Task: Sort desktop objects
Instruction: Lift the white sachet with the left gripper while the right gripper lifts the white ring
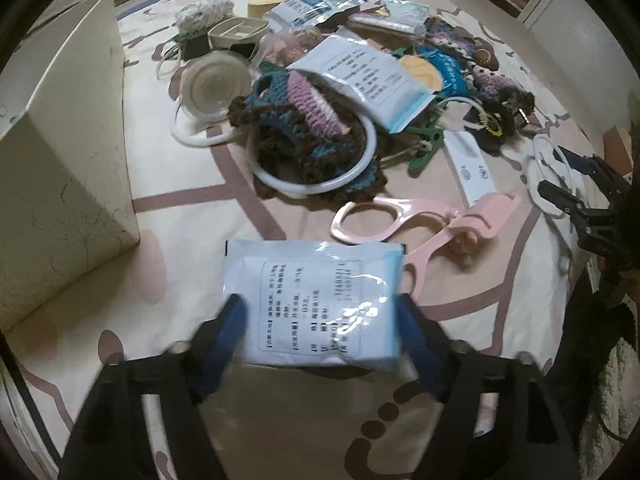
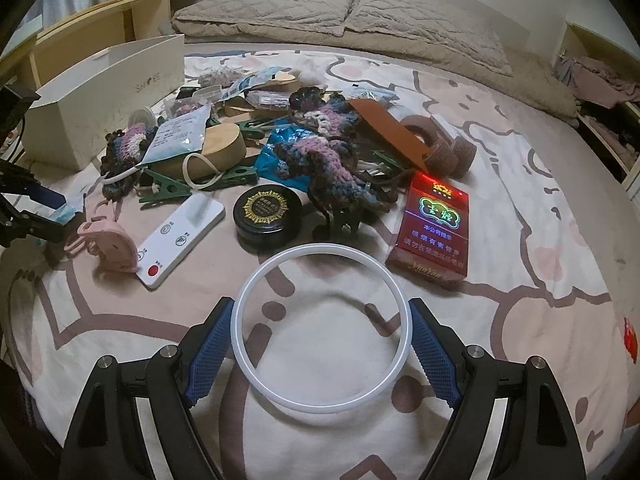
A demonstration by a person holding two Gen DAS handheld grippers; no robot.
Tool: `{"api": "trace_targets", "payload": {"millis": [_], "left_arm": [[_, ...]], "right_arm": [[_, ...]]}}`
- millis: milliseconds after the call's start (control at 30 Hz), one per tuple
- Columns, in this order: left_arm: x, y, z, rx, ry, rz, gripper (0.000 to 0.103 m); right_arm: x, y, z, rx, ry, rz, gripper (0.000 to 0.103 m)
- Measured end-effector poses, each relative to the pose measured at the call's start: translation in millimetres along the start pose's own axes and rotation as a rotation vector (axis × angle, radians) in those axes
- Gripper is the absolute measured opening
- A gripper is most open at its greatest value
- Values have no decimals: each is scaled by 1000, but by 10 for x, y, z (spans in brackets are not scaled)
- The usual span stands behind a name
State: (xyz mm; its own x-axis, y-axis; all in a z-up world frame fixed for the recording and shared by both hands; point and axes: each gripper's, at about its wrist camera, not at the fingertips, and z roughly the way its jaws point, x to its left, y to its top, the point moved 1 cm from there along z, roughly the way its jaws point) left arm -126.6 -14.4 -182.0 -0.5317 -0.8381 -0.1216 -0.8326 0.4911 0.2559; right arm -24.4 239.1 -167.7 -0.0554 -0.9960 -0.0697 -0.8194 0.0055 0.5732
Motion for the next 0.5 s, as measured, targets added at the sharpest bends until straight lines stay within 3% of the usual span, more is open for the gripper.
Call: {"api": "trace_targets", "payload": {"millis": [133, 500], "left_arm": [[23, -28, 81, 14, 32, -1, 96], [-6, 20, 215, 23, 26, 45, 101]], "right_arm": [[-1, -16, 5, 3, 6, 6, 85], [-38, -48, 62, 15, 27, 20, 85]]}}
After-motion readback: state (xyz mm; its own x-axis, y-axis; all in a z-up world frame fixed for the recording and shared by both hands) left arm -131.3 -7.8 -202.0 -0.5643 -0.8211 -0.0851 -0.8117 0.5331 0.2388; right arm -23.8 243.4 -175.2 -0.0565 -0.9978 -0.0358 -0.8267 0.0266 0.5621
